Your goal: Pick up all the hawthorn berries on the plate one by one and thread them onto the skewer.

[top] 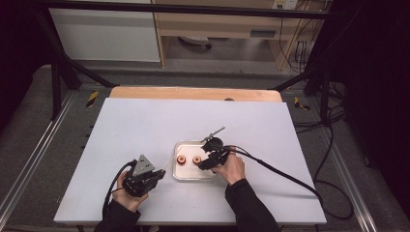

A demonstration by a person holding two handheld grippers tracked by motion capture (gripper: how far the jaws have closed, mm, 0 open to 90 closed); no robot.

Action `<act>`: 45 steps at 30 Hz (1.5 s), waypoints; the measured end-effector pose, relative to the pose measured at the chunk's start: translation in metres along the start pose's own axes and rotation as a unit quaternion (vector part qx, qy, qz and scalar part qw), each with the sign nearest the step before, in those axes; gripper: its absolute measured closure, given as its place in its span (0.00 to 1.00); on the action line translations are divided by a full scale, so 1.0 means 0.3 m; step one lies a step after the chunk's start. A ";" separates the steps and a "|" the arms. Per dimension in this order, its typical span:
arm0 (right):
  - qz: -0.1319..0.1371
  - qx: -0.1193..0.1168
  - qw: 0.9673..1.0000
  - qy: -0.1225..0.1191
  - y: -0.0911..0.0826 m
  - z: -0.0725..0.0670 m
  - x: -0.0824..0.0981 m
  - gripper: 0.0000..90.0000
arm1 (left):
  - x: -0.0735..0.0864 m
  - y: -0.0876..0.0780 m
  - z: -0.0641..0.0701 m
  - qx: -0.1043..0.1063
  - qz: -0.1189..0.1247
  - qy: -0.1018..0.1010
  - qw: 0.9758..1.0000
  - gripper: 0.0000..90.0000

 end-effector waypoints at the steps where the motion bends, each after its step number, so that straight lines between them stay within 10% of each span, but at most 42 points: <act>1: -0.003 0.001 1.000 0.002 0.003 -0.001 0.002 0.50 | 0.000 0.000 0.001 0.000 0.000 0.001 1.000 0.98; 21: -0.020 0.010 1.000 0.009 0.005 -0.003 0.007 0.67 | 0.001 0.009 0.012 0.004 -0.002 0.002 1.000 0.98; 32: 0.059 -0.019 0.998 0.024 -0.102 -0.002 -0.027 0.67 | -0.006 0.000 0.025 0.006 0.016 -0.001 1.000 0.98; 37: 0.151 -0.047 0.986 0.053 -0.168 0.015 -0.035 0.67 | -0.015 -0.002 0.045 0.005 0.030 -0.005 1.000 0.98; 45: 0.274 -0.068 0.954 0.102 -0.222 0.043 -0.039 0.67 | -0.029 0.013 0.080 0.003 0.044 -0.019 0.999 0.98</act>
Point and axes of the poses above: each handheld gripper's, and its own axes: y roughly forward along the jaws, x roughly out of its underside, z roughly to its right, the point moved 3 cm from there along y, roughly forward along the jaws, and after that the axes turned 10 degrees about z, right-handed, at the moved point
